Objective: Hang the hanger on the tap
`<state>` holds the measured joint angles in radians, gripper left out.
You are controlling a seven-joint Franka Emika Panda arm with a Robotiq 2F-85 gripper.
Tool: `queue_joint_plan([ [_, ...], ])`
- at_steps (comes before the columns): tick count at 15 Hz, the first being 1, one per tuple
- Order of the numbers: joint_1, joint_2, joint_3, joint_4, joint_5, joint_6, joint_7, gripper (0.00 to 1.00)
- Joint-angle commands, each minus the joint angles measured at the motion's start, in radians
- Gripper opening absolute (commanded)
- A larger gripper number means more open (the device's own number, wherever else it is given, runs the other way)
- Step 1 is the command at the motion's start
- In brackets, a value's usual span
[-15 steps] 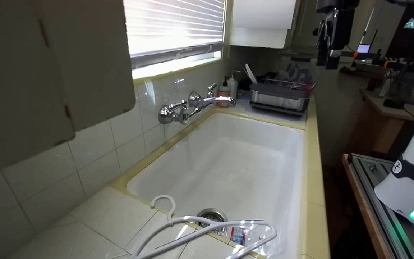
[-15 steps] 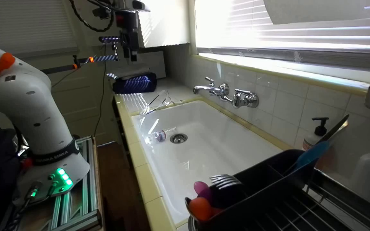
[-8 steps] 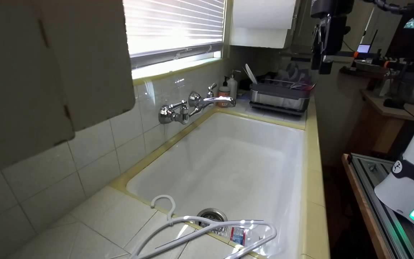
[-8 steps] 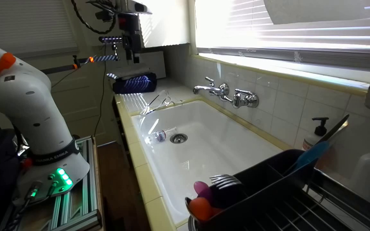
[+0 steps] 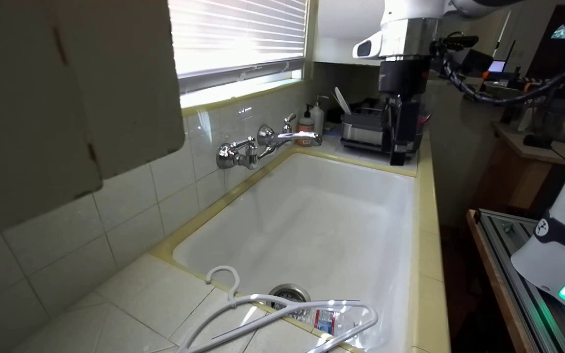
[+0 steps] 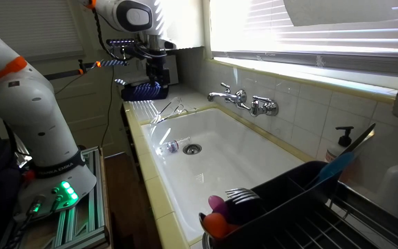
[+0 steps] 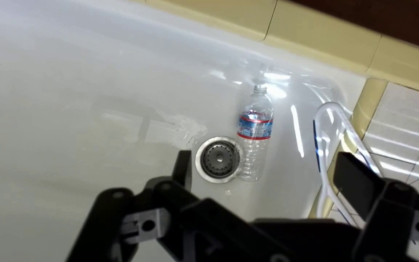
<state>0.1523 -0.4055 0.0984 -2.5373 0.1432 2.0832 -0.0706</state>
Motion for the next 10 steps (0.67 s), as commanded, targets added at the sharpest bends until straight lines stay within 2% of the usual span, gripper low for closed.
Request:
queue_joint_plan([
  [1, 0.008, 0.019, 0.000, 0.000, 0.004, 0.009, -0.009, 1.00],
  [6, 0.013, 0.030, -0.001, 0.001, 0.006, 0.012, -0.020, 1.00],
  [10, 0.039, 0.161, 0.000, 0.017, 0.070, 0.080, -0.055, 1.00],
])
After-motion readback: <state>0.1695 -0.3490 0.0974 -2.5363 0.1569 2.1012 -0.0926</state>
